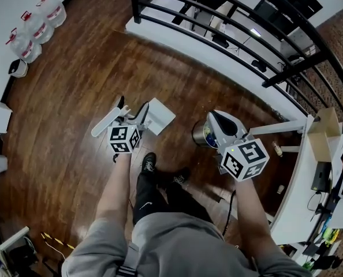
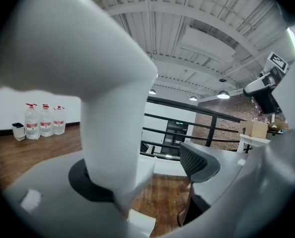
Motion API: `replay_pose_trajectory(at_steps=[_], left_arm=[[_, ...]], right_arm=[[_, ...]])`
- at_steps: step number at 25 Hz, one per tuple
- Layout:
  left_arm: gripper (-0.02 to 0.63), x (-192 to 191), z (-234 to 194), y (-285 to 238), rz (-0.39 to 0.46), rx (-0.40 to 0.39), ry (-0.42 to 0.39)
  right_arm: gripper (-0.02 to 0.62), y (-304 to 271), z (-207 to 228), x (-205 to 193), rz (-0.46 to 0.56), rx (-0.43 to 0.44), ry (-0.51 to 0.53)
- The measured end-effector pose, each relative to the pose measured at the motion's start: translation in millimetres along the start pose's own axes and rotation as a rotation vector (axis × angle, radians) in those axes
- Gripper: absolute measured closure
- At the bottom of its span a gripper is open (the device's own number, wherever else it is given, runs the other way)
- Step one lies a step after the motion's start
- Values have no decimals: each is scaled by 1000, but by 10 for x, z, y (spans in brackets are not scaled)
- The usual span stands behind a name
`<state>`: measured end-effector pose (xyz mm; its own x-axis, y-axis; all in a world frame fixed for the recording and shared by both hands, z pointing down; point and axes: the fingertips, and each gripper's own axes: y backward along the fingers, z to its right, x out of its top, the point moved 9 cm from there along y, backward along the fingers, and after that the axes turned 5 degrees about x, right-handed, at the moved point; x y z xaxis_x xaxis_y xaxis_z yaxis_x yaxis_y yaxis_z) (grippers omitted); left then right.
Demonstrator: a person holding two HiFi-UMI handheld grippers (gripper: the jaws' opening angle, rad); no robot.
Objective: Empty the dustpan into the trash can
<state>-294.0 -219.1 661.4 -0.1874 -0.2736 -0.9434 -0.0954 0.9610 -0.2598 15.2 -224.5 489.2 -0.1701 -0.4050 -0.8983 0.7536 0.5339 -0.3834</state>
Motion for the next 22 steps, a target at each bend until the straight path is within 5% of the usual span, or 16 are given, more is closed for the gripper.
replay_pose_trajectory(at_steps=[17, 22], left_arm=[[144, -573, -148, 619, -268, 184, 52], [207, -788, 150, 861, -403, 78, 121]], right_arm=[[597, 281, -6, 27, 45, 2, 0], [597, 349, -41, 45, 78, -11, -21]])
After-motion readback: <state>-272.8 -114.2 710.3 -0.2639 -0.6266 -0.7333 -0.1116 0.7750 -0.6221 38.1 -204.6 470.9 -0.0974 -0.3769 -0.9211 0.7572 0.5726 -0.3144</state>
